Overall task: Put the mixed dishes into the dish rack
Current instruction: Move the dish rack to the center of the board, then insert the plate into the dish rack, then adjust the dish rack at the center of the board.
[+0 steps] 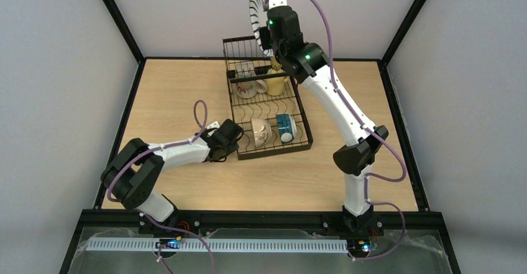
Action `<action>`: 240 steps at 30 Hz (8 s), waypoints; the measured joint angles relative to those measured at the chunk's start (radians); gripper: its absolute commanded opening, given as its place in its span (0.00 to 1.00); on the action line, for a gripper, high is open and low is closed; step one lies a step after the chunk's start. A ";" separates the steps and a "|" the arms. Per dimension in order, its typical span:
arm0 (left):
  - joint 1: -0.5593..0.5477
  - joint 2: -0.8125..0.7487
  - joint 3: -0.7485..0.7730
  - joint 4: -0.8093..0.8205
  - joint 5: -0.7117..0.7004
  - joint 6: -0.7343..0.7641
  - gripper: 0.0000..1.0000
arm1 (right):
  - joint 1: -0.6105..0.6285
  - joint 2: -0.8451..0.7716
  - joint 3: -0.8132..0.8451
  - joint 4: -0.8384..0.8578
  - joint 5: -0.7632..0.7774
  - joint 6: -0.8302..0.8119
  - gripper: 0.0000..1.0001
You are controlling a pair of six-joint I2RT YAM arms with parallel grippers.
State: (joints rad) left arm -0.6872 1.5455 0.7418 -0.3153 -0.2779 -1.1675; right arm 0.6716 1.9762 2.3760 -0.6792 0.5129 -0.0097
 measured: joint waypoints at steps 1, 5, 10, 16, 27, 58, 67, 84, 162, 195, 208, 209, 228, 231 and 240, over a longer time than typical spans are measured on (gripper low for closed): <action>0.000 -0.001 0.002 -0.004 0.000 0.001 0.52 | 0.000 0.002 0.000 0.005 0.006 -0.007 0.00; -0.006 -0.005 0.013 -0.037 0.000 0.010 0.53 | 0.000 0.016 0.000 0.018 0.025 -0.022 0.00; -0.008 -0.026 0.017 -0.051 0.000 0.017 0.53 | 0.000 0.048 0.000 0.016 0.045 -0.031 0.00; -0.007 -0.048 0.026 -0.058 0.000 0.024 0.53 | 0.000 0.084 0.000 0.013 0.056 -0.031 0.00; 0.008 -0.068 0.026 -0.057 0.007 0.034 0.54 | 0.000 0.090 0.000 0.011 0.080 -0.023 0.00; 0.077 -0.098 0.026 -0.059 0.020 0.105 0.66 | 0.001 0.150 0.027 0.008 0.104 0.005 0.00; 0.077 -0.082 0.026 -0.052 0.041 0.107 0.66 | 0.005 0.178 0.064 0.014 0.116 -0.010 0.00; 0.080 -0.071 0.026 -0.032 0.068 0.106 0.66 | 0.033 0.188 0.067 0.014 0.169 -0.028 0.00; 0.089 -0.368 -0.040 -0.143 0.034 0.053 0.90 | 0.101 -0.077 -0.060 -0.035 0.323 0.142 0.62; 0.245 0.078 0.198 -0.095 0.082 0.176 0.85 | -0.378 -0.382 -1.160 0.158 -0.037 0.482 0.00; 0.277 0.171 0.241 -0.035 0.136 0.220 0.84 | -0.378 -0.248 -1.226 0.291 -0.306 0.466 0.00; 0.278 0.176 0.249 -0.029 0.141 0.222 0.84 | -0.378 -0.247 -1.238 0.302 -0.324 0.467 0.00; 0.280 0.206 0.284 0.005 0.191 0.253 0.84 | -0.332 -0.272 -1.375 0.386 -0.357 0.549 0.00; 0.288 0.208 0.291 0.005 0.193 0.263 0.84 | -0.313 -0.285 -1.392 0.393 -0.337 0.558 0.00; 0.302 0.208 0.291 0.000 0.188 0.289 0.83 | -0.257 -0.335 -1.441 0.397 -0.284 0.593 0.00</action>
State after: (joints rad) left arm -0.3851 1.7538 1.0332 -0.3149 -0.0898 -0.8783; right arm 0.4141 1.6413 0.9352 -0.2821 0.2287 0.5831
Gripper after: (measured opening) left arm 0.835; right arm 0.001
